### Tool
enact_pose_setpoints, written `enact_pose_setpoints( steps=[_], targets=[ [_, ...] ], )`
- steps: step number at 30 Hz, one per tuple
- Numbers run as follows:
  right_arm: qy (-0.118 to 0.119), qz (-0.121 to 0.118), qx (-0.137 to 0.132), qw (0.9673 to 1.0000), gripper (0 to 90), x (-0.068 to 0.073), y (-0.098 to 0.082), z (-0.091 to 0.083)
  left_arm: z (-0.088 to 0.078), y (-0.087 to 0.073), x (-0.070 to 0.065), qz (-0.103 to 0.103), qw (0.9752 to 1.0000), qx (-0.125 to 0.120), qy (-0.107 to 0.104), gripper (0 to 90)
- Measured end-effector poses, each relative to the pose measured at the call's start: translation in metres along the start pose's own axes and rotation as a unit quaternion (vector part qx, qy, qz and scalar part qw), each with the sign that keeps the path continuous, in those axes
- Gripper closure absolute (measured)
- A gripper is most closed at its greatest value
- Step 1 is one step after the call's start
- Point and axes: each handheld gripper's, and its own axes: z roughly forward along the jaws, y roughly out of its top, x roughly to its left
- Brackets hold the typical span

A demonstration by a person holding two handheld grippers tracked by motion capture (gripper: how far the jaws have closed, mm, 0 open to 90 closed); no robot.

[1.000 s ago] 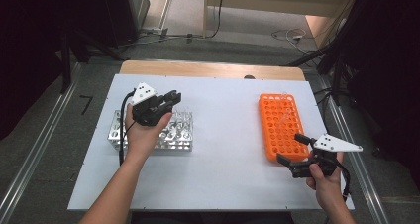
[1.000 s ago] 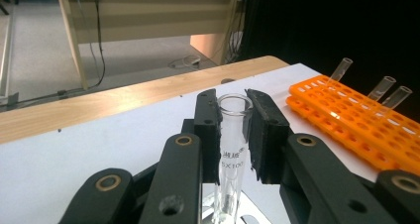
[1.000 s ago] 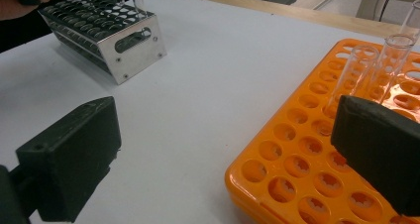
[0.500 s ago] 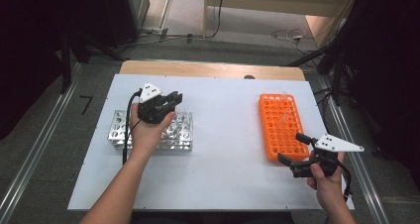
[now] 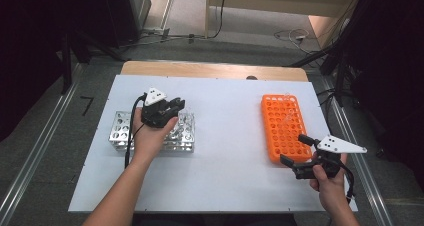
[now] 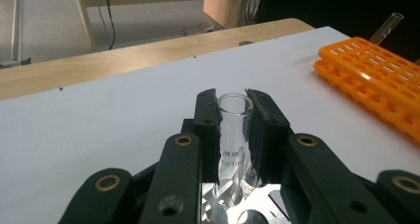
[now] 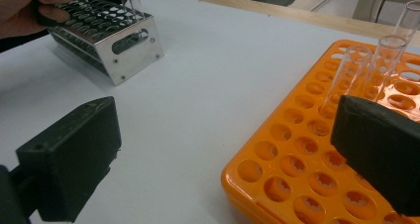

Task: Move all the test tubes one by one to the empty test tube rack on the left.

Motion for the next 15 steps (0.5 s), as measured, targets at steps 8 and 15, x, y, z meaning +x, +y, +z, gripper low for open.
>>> enact_pose_setpoints(
  steps=[8,15],
  targets=[
    [0.001,0.000,0.002,1.0000,0.0,0.0003,-0.0001,0.0005,-0.0002,-0.0005,-0.0001,0.001,0.9999,0.011,0.003,75.8],
    [0.001,-0.001,0.002,1.0000,0.0,0.0004,-0.0001,0.0011,0.0013,-0.0017,-0.0007,-0.001,0.9996,0.028,0.001,75.2]
  ],
)
